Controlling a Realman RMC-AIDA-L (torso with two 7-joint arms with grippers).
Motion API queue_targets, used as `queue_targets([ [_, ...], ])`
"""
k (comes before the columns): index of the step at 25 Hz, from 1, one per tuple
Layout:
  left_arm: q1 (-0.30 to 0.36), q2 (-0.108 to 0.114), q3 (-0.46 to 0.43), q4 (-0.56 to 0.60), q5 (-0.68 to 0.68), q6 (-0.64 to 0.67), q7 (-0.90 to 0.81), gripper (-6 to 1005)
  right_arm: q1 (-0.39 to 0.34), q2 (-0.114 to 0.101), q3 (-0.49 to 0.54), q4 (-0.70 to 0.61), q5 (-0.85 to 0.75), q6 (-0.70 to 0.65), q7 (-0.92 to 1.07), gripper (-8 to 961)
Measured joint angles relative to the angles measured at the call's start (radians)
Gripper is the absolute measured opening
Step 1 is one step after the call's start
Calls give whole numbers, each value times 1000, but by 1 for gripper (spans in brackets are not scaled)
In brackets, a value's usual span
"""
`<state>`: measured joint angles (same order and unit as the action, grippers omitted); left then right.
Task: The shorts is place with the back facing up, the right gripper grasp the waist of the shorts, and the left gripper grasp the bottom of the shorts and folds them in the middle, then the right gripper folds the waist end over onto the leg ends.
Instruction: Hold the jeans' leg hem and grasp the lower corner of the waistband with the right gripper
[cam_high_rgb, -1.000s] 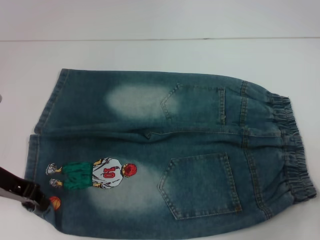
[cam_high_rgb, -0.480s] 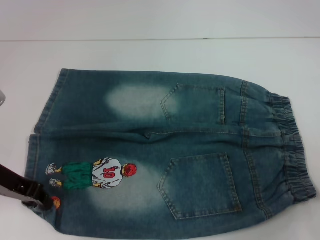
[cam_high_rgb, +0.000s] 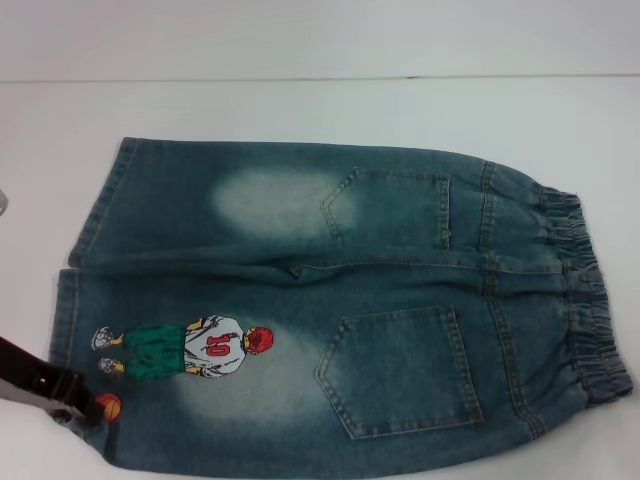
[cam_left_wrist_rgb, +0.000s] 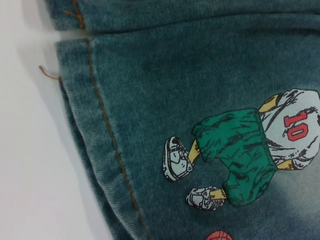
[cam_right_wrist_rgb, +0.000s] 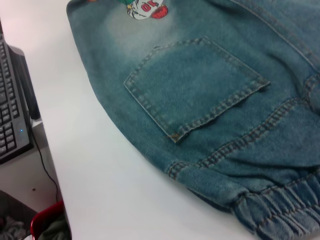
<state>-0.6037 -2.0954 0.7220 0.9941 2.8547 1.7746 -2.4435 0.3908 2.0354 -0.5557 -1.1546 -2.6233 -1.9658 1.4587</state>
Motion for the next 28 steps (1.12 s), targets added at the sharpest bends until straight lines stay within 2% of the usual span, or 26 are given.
queue_targets([
  [10,2,4,1,0,0,1,1,91,12,9,-40,48,-16,57,10,880],
  [16,1,5,10,0,0,-1,0,90,19,13,-40,49,-26,76,14,874],
  [21,0,6,11,-2,0,-1,0,91,25,25,-39,51,-23,86,-5,871],
  [28,-2,8,11,-2,1,4,-4,92,39,26,-36,76,-21,90,-30,866],
])
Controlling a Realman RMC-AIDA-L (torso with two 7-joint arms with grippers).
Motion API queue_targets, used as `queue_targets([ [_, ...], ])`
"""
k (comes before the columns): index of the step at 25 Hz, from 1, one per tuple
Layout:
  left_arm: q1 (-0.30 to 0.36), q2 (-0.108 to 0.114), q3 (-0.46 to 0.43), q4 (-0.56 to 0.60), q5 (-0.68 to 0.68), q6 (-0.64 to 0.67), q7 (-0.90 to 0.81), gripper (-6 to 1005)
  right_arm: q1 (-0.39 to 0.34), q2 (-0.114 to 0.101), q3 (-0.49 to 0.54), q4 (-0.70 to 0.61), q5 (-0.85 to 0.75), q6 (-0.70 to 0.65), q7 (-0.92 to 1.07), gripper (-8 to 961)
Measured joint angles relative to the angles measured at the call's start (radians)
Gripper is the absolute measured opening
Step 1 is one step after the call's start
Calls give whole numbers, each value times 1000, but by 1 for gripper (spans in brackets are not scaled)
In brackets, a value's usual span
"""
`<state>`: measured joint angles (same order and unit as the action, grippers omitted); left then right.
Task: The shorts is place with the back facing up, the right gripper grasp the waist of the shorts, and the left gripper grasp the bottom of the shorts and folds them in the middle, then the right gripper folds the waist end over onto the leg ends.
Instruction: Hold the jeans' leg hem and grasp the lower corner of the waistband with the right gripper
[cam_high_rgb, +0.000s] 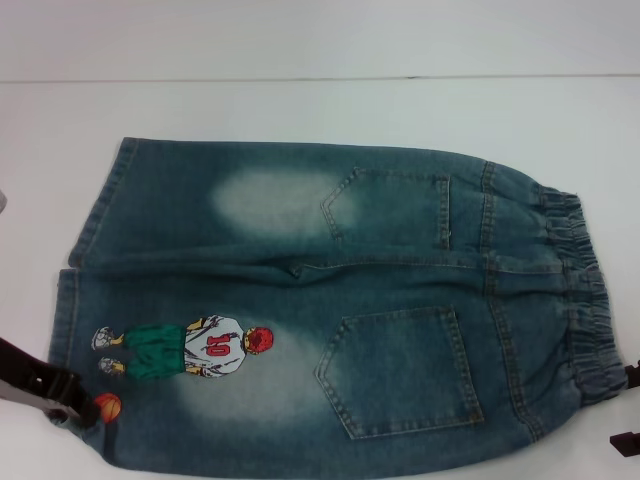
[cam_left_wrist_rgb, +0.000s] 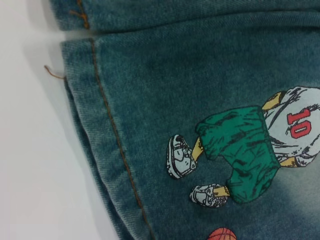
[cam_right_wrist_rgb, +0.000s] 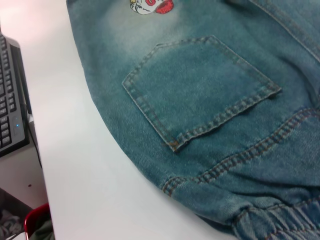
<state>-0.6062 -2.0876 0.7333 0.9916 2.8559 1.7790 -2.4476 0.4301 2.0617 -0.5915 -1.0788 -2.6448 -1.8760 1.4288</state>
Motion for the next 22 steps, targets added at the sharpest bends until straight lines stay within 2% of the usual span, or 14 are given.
queue_targets([
  [14,-5,-6,0,-6,0,-4,-1,92,-5,6,17,0,18,17,-77,858],
  [19,-6,-7,1,-5,0,-3,-7,91,-5,6,21,0,23,39,-79,764],
  [22,-4,-8,2,-5,0,-2,-8,91,-5,8,19,1,23,63,-79,766],
])
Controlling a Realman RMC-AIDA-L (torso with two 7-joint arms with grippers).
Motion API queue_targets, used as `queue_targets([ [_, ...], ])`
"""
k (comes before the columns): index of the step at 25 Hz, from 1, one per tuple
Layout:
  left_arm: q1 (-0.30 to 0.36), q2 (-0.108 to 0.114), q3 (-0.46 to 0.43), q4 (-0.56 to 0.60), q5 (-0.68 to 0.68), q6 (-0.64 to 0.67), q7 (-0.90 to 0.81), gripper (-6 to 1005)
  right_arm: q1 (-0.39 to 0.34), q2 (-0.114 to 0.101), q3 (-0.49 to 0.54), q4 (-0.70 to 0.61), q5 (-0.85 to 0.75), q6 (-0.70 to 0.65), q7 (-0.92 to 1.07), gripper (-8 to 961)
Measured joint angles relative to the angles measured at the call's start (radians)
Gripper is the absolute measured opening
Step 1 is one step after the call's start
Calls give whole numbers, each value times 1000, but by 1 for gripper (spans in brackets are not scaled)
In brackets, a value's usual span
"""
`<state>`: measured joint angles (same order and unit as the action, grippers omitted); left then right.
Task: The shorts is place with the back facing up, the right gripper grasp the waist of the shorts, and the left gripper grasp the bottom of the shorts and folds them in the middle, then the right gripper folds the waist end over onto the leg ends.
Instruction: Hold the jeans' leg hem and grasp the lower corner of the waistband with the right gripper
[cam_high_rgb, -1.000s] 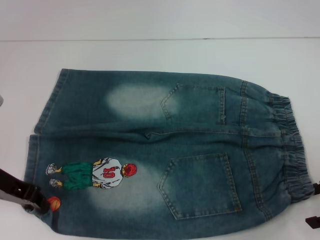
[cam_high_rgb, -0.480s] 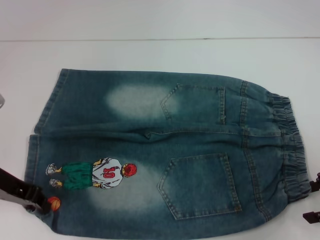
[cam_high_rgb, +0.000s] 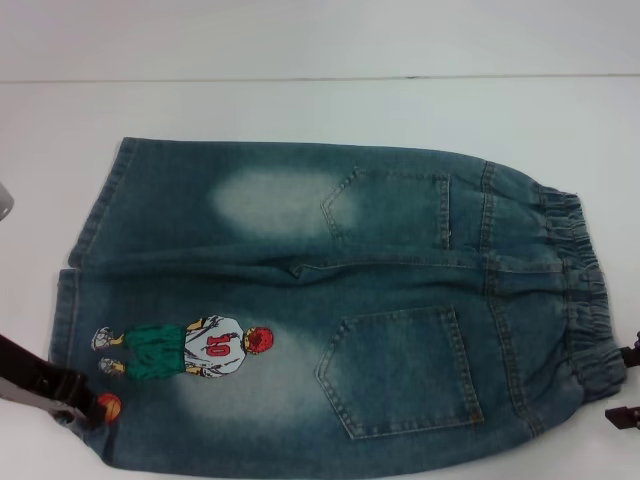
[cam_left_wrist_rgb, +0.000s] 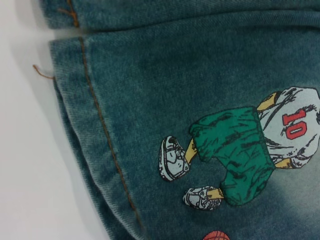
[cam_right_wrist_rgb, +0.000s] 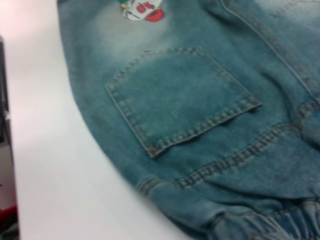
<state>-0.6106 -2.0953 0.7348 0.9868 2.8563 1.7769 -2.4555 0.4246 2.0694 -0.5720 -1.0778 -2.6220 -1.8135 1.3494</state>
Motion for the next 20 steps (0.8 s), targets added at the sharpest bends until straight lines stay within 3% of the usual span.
queue_targets([
  [20,6,4,0,-1,0,-4,4,91,-4,-11,17,66,23,-2,-60,716],
])
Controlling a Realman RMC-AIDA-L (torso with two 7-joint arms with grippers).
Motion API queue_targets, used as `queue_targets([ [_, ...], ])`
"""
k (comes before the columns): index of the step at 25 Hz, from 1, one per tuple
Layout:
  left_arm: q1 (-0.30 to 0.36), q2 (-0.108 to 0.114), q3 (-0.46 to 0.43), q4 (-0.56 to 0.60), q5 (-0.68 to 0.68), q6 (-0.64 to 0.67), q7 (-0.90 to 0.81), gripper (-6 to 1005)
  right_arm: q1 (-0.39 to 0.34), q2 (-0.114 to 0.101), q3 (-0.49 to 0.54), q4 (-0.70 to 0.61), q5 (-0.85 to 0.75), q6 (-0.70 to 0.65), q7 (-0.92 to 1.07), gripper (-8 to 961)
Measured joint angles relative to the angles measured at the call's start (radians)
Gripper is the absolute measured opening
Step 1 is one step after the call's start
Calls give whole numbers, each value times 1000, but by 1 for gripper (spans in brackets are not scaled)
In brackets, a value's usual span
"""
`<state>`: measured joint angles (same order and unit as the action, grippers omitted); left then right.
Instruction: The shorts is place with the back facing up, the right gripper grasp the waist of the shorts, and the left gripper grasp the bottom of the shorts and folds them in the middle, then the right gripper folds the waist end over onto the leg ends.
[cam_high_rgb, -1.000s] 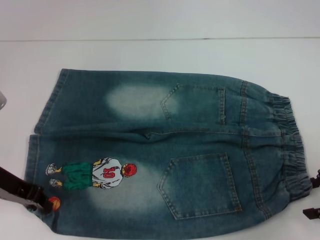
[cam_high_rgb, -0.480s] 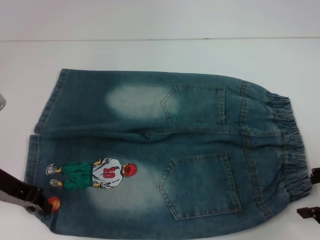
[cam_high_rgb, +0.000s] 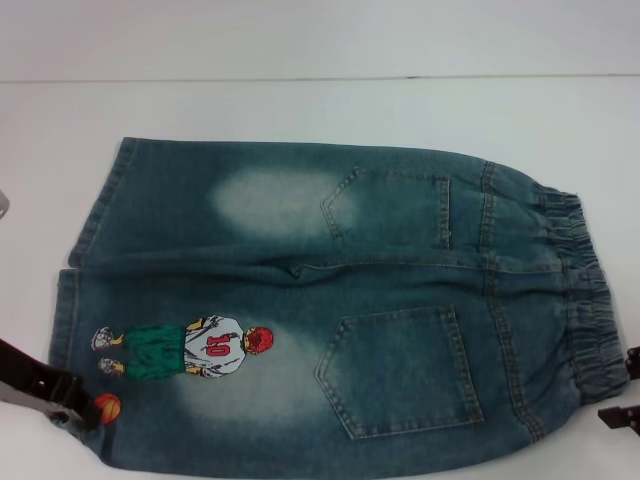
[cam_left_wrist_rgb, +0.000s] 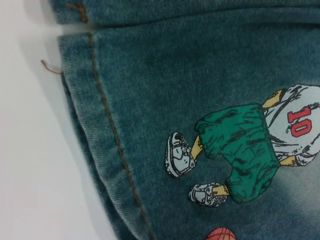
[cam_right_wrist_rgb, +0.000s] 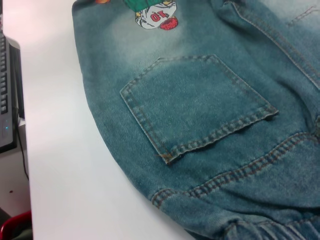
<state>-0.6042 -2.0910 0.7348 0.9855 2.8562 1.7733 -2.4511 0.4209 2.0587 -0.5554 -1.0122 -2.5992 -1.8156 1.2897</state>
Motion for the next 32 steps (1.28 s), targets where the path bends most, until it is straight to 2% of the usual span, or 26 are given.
queue_targets([
  [2,1,-1,0,-1,0,-2,2,91,0,0,9,1,1,0,-3,705],
  [12,-3,-6,12,-14,0,0,11,92,-1,1,25,0,7,0,-32,251],
  [15,-7,-6,15,-16,0,5,6,94,-1,6,29,-4,10,-5,-42,49],
  [25,-25,0,6,-38,-2,21,-28,115,6,6,36,-12,10,-7,-45,49],
  [30,-35,12,7,-56,-1,22,-58,351,7,1,36,-17,24,-2,-46,48],
  [32,-39,14,9,-56,-1,23,-68,565,7,-1,36,-24,28,-3,-46,48],
])
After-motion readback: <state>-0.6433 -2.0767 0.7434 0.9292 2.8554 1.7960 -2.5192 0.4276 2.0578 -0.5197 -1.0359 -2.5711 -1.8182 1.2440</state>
